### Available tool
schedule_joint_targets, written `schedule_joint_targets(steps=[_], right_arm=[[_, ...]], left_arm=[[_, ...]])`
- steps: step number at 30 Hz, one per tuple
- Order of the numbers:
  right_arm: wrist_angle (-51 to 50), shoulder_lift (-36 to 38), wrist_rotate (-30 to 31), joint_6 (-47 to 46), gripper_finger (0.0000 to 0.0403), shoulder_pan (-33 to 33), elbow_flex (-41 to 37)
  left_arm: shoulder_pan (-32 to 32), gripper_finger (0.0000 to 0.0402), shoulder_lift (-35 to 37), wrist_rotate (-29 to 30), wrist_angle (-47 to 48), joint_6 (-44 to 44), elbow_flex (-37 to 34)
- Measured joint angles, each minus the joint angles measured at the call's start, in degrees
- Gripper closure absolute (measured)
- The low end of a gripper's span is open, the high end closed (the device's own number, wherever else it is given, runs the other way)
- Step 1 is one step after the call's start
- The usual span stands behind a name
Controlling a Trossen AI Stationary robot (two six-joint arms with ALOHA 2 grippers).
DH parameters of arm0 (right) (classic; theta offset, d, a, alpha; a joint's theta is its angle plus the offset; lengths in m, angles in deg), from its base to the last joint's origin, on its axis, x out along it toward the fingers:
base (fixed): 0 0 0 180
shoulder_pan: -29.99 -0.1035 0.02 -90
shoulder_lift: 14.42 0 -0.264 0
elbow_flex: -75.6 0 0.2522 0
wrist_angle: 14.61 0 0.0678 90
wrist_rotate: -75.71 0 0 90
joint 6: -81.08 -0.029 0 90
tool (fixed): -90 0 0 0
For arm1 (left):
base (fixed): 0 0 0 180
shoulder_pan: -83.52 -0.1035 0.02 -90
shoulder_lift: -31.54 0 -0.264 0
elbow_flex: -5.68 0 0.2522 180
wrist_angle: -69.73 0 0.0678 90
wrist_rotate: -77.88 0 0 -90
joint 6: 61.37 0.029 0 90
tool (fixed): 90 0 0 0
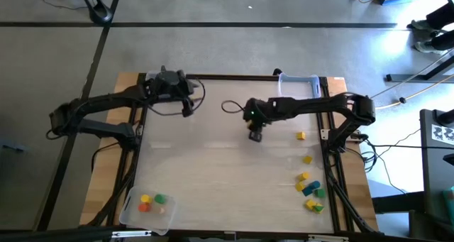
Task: Sort blocks by size
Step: Put the right red cube block into the top left transparent bin
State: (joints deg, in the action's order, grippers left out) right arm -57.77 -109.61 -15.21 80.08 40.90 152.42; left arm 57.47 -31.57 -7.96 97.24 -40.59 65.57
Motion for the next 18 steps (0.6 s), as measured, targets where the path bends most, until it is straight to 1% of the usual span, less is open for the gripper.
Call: schedule_joint_targets(steps=[7, 12, 16, 18], right_arm=[[15.20, 0.22, -6.40, 0.97, 0.0268, 0.81, 4.90], [28.32, 0.23, -10.30, -0.22, 0.0269, 2.83, 5.26], [36.97, 0.24, -16.22, -5.08, 0.0268, 4.69, 5.26], [41.21, 0.21, -17.88, -6.67, 0.0268, 5.02, 5.28]], left_arm=[[7.05, 0.0163, 0.02, -0.15, -5.30, 10.35, 0.00], [10.74, 0.0163, 0.02, -0.06, -9.14, 19.09, 0.01], [13.00, 0.0163, 0.02, 4.37, -12.01, 25.72, 0.02], [13.59, 0.0163, 0.02, 6.20, -13.42, 27.86, 0.02]])
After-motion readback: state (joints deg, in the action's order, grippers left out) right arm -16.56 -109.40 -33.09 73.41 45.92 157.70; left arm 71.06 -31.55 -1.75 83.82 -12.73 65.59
